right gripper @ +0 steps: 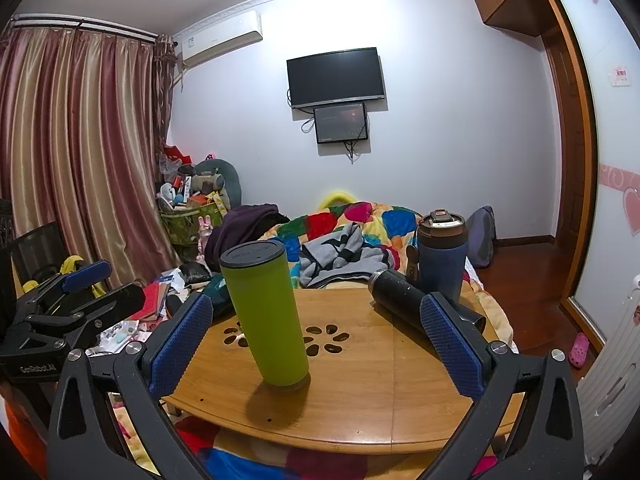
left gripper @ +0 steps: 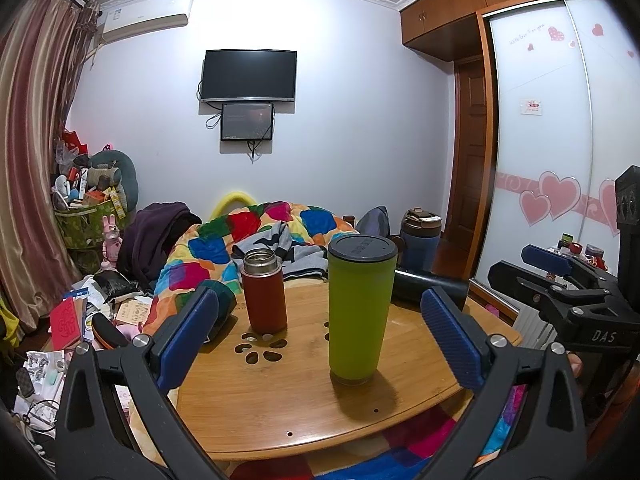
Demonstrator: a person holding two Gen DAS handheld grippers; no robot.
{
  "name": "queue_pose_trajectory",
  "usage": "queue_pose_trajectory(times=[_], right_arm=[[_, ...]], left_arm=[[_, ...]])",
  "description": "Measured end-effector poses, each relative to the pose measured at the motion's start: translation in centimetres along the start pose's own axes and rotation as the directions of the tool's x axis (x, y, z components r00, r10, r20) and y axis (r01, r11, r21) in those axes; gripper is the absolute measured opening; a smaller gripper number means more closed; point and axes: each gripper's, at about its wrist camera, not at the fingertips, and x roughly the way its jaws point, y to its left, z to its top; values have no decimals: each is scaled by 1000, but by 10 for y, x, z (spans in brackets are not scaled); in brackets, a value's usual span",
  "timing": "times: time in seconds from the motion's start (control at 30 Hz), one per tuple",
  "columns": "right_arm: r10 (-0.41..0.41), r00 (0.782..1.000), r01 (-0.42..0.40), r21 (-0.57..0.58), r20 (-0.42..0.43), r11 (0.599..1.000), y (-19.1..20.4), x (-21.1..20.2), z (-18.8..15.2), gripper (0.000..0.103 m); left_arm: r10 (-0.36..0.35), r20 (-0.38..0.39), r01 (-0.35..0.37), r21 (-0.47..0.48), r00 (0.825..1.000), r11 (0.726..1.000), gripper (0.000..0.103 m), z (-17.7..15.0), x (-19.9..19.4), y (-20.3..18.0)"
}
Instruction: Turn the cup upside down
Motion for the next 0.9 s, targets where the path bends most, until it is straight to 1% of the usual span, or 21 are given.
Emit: queue_pose_trajectory(times=[0.7,0.9], right_arm=[[1,1000,-1,-7,3,1000,1,0,2,103],[1,1000,-1,-6,2,1000,1,0,2,103]], left_arm=[[-10,-2,10,-4,1000,1000,103,-3,0,3],[-13,7,13,7,1000,1000,103,-3,-1,0]])
